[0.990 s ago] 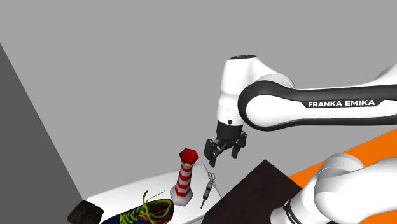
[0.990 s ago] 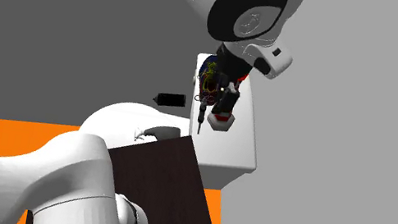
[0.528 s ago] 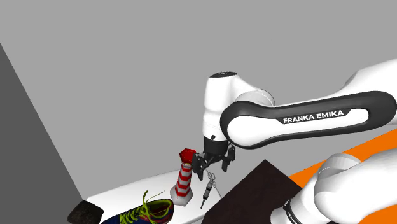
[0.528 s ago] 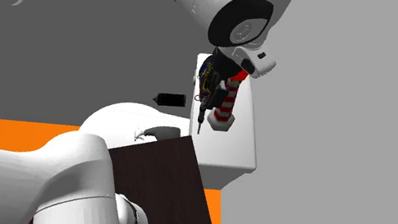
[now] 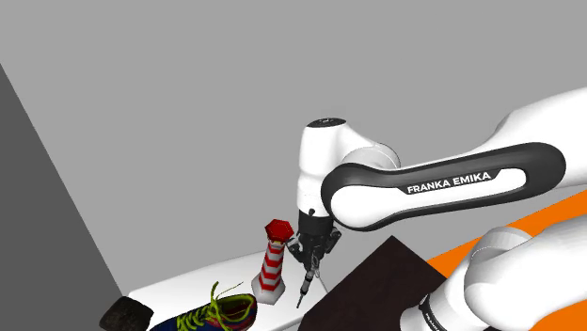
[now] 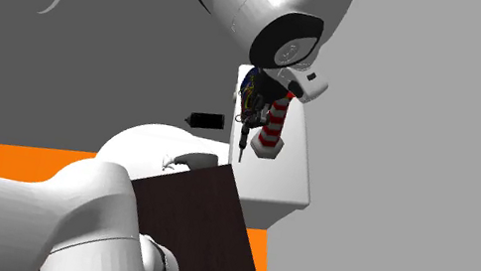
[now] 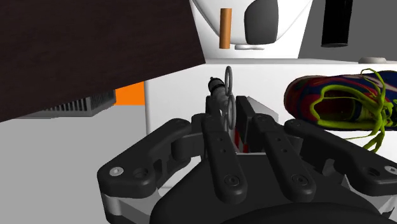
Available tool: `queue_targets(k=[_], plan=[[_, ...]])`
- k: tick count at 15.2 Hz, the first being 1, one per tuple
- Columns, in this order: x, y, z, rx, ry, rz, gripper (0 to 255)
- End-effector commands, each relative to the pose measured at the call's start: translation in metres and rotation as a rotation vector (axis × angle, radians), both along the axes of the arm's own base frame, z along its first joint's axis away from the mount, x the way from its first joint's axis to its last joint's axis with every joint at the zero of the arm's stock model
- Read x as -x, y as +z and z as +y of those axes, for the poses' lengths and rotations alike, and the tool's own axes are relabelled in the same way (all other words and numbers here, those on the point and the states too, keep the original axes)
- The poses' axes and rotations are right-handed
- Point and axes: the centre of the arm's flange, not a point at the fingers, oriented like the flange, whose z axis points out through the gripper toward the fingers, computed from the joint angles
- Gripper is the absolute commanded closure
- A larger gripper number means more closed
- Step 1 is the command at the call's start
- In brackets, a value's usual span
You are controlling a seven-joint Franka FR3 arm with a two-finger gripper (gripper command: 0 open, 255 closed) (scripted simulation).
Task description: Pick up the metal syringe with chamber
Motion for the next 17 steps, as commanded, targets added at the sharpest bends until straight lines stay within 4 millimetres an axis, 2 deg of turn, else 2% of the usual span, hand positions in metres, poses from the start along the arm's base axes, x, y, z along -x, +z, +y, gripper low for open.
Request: queue_targets(k=[1,7,17], plan=[[0.000,0.000,0.000,0.000,0.000,0.000,255],[0.000,-0.001,0.000,0.000,0.000,0.000,255],[0.000,0.052,0.000,0.000,0.000,0.000,255]])
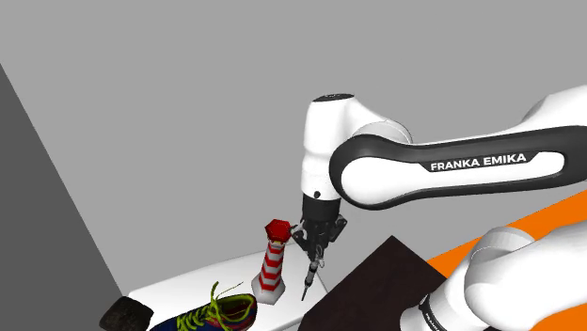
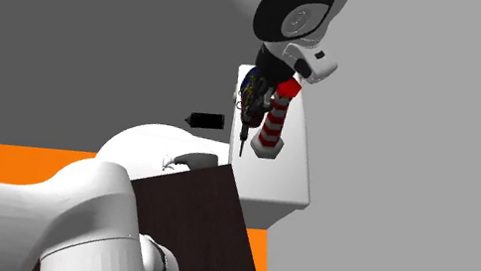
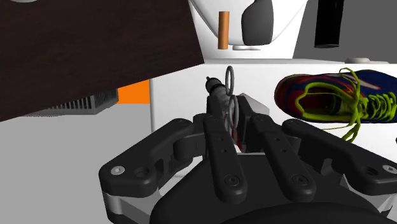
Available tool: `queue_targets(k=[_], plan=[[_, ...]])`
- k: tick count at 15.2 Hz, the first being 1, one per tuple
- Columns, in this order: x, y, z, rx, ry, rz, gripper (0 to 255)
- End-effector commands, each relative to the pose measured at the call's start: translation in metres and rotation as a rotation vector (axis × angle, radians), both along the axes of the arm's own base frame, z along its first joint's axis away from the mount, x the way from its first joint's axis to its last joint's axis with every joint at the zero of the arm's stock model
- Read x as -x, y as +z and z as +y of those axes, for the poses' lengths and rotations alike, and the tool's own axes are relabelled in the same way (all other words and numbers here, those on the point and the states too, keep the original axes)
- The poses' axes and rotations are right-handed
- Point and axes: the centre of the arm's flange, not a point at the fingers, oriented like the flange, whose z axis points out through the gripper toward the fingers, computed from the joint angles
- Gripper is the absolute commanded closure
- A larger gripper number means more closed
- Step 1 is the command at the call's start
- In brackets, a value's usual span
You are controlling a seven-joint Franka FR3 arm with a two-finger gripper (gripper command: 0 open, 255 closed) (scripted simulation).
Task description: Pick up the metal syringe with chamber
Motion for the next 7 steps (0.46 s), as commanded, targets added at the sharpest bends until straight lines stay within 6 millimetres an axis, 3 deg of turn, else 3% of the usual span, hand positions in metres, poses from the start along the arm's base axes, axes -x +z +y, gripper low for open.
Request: queue_targets(k=[1,5,7], plan=[[-0.001,0.012,-0.002,0.000,0.000,0.000,255],[-0.001,0.033,-0.002,0.000,0.000,0.000,255],[-0.001,0.033,-0.002,0.000,0.000,0.000,255]])
